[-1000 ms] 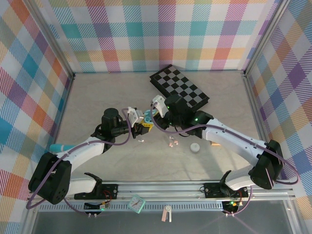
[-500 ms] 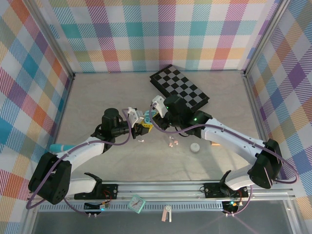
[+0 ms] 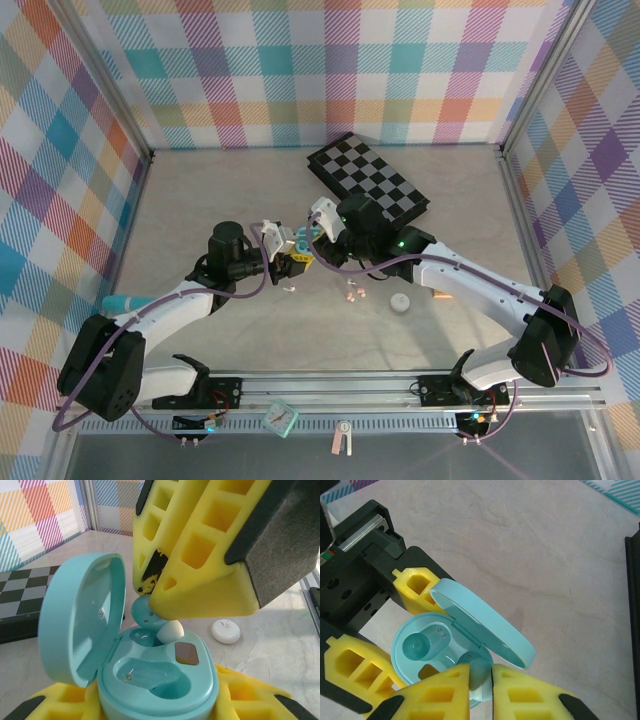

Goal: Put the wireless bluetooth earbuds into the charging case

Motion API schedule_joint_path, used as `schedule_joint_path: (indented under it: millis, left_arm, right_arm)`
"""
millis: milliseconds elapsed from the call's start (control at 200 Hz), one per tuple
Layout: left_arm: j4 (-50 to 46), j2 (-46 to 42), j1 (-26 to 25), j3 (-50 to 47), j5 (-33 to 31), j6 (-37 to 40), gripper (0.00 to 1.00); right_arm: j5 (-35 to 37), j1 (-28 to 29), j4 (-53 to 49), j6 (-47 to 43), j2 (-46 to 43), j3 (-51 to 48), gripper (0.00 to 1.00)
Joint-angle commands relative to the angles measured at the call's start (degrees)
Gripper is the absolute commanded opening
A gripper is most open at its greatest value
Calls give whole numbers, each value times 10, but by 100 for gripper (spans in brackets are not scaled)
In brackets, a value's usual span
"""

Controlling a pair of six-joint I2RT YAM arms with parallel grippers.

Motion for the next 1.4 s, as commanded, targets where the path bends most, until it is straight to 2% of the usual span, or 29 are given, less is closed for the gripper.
schedule_joint_path:
  millis: [0, 175, 375, 660, 1010, 1145, 1235, 1315, 1395]
  left_arm:
    - [18, -17, -6, 16, 12, 5, 35]
    - [19, -15, -6, 17, 10, 4, 35]
    - [26, -12, -6, 18, 13, 0, 35]
    - [27, -11, -6, 18, 12, 0, 35]
    - [39, -21, -6, 14, 11, -9, 35]
    - [40, -23, -5, 11, 6, -7, 35]
    - [42, -25, -2, 8, 5, -8, 35]
    - [44, -29, 2, 6, 4, -8, 35]
    - [49, -33, 6, 5, 5, -8, 35]
  right_arm:
    - [2, 6, -21, -30, 8, 2, 17]
    - [-27, 11, -21, -41, -2, 0, 19]
    - [-46, 12, -18, -35, -6, -5, 27]
    - [-70, 12, -23, -25, -22, -5, 28]
    - [-40, 11, -41, -14, -30, -2, 28]
    - [-58, 8, -7, 6, -73, -25, 35]
    - [-105, -18, 26, 45, -114, -54, 40]
    - [-163, -66, 77, 104, -153, -94, 50]
    - [-196, -116, 125, 167, -181, -135, 55]
